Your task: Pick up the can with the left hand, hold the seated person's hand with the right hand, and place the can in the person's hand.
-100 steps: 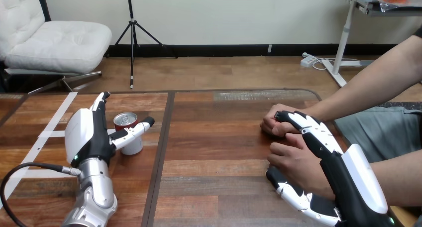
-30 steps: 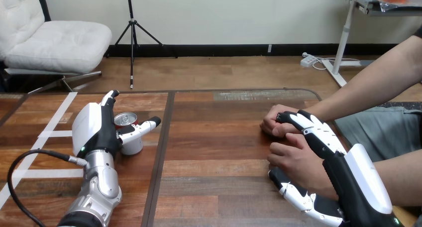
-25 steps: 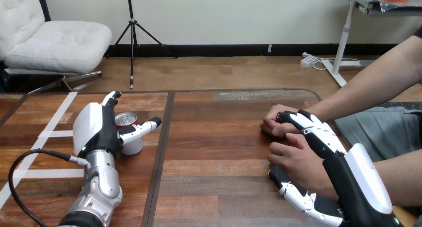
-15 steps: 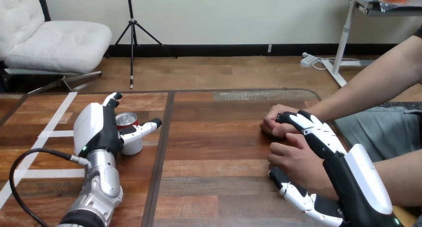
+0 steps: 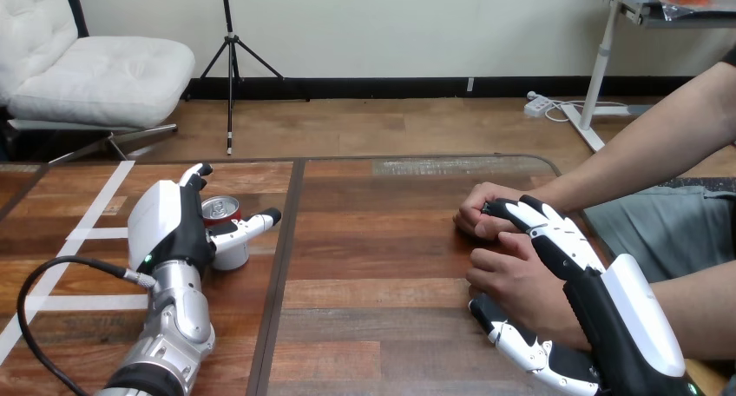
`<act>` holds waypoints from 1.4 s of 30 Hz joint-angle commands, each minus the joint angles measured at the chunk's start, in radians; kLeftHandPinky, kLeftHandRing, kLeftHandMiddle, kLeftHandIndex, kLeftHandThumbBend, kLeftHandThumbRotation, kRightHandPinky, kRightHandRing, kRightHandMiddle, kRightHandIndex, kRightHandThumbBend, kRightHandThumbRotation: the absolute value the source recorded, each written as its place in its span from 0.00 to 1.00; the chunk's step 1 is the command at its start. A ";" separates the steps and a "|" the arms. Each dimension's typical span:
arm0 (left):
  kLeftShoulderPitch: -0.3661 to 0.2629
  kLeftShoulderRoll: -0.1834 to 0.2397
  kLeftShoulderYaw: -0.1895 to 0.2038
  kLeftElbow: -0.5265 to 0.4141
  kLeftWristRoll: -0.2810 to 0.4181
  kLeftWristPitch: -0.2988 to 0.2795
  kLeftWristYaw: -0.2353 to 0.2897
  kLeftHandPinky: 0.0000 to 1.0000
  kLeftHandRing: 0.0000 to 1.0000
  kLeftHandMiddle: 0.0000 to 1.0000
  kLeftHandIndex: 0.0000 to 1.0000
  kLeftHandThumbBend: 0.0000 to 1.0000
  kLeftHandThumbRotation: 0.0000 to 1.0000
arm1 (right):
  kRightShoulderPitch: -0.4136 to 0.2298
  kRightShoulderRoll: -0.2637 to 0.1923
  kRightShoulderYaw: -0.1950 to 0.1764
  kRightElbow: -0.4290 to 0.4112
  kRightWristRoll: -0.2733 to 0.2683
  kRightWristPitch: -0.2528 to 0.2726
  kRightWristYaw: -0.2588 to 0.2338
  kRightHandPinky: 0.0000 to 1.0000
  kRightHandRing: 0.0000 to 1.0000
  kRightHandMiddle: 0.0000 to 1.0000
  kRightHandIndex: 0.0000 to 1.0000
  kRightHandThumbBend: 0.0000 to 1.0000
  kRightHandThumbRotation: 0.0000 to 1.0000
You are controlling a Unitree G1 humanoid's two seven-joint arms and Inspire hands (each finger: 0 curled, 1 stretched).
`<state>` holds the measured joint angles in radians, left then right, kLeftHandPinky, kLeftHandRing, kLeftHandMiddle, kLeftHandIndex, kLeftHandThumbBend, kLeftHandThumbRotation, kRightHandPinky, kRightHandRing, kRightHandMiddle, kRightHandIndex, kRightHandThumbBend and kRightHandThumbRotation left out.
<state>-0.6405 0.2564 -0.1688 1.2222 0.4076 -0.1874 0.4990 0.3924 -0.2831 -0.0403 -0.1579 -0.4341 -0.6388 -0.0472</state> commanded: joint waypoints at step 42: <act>-0.047 -0.019 0.003 0.022 -0.016 -0.091 0.078 0.63 0.72 0.76 0.77 0.80 0.20 | -0.005 -0.024 -0.023 -0.090 0.003 0.015 0.028 1.00 0.97 0.89 0.85 0.44 0.54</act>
<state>-0.6401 0.2512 -0.1768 1.2467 0.3979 -0.2173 0.5344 0.4177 -0.2861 -0.0473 -0.1929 -0.4342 -0.6255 -0.0228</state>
